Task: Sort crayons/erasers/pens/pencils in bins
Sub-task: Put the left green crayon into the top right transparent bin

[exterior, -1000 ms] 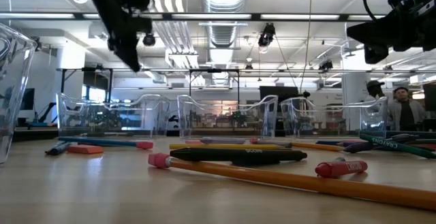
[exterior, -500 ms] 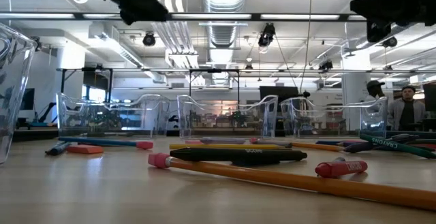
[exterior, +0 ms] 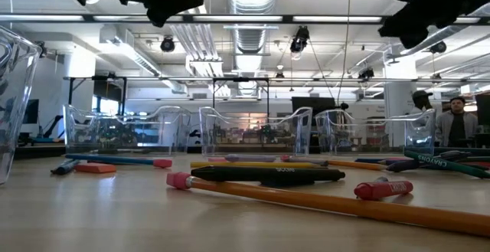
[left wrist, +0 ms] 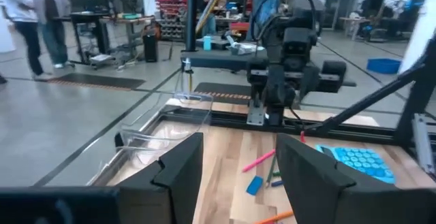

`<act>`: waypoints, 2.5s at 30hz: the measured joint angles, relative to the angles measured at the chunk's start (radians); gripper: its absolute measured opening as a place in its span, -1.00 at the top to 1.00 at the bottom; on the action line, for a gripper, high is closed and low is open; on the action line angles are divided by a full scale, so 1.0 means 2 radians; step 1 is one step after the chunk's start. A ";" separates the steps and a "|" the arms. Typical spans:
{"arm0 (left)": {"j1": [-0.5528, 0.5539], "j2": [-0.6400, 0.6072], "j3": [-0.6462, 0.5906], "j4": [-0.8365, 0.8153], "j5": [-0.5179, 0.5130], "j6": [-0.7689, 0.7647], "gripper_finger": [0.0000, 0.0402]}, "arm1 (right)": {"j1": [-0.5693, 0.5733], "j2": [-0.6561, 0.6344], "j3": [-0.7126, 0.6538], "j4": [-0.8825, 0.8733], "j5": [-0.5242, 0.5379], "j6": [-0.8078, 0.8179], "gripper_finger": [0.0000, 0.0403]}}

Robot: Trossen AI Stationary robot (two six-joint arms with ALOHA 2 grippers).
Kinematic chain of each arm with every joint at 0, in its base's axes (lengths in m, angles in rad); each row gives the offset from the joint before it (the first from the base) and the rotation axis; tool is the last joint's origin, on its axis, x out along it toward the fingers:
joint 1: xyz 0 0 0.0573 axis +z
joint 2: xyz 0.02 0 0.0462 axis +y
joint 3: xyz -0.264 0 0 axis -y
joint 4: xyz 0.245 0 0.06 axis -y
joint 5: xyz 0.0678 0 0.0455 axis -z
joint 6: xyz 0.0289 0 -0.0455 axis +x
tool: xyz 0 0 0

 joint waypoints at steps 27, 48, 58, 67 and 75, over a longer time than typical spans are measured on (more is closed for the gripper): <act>-0.029 0.060 0.004 0.031 -0.049 0.009 0.15 | 0.060 0.186 0.067 -0.092 -0.075 0.272 -0.01; -0.055 0.058 0.005 0.038 -0.048 0.000 0.15 | 0.133 0.338 0.134 -0.141 -0.053 0.435 -0.01; -0.056 0.058 0.003 0.038 -0.048 -0.001 0.15 | 0.135 0.360 0.133 -0.135 -0.052 0.457 -0.01; -0.057 0.058 0.003 0.037 -0.048 -0.002 0.15 | 0.142 0.393 0.133 -0.117 -0.052 0.467 -0.01; -0.060 0.058 0.002 0.037 -0.048 -0.002 0.15 | 0.142 0.410 0.133 -0.101 -0.052 0.480 -0.01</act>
